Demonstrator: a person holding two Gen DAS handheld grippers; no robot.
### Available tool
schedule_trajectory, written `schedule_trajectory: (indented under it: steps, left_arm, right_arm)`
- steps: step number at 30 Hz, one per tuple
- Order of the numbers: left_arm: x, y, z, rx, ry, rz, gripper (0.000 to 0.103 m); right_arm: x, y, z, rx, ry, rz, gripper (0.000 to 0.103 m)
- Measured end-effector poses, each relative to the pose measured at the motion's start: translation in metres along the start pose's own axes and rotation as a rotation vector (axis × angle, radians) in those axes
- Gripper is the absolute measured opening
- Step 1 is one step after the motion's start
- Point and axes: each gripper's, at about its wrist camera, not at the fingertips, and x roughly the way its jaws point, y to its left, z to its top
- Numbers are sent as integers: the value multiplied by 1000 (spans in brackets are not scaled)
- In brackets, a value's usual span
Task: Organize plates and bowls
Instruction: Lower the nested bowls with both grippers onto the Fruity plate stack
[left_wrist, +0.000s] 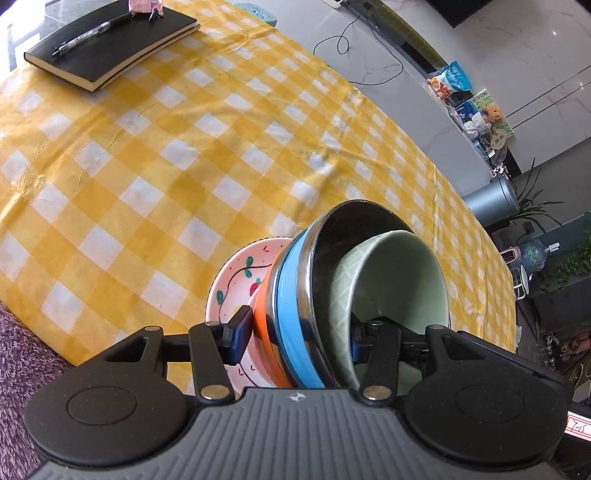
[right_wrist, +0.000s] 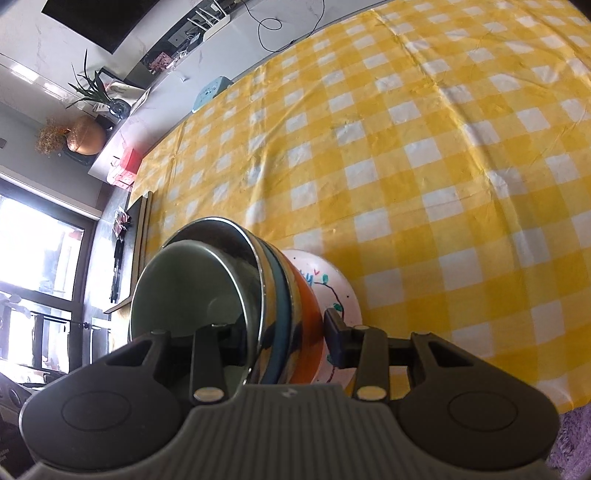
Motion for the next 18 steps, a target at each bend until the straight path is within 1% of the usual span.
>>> schedule_trajectory:
  steps: [5,6,8,13,18]
  left_arm:
    - [5,5,-1,-7,19,9,54]
    - [6,5,-1,-6,20,9,53]
    - [6,5,-1,-2,16,8,52]
    - [5,6,-1,0,12,4,52]
    - [5,6,-1,2,11,2,53]
  right_arm:
    - [7,-1,1,4,24,-13,39]
    - [8,1,1,4,26,-18,39]
    - [9,0,1,4,25,-19,40]
    - [11,-1,1,2,25,-10,40]
    - [10,-4,1,14,24,8,43]
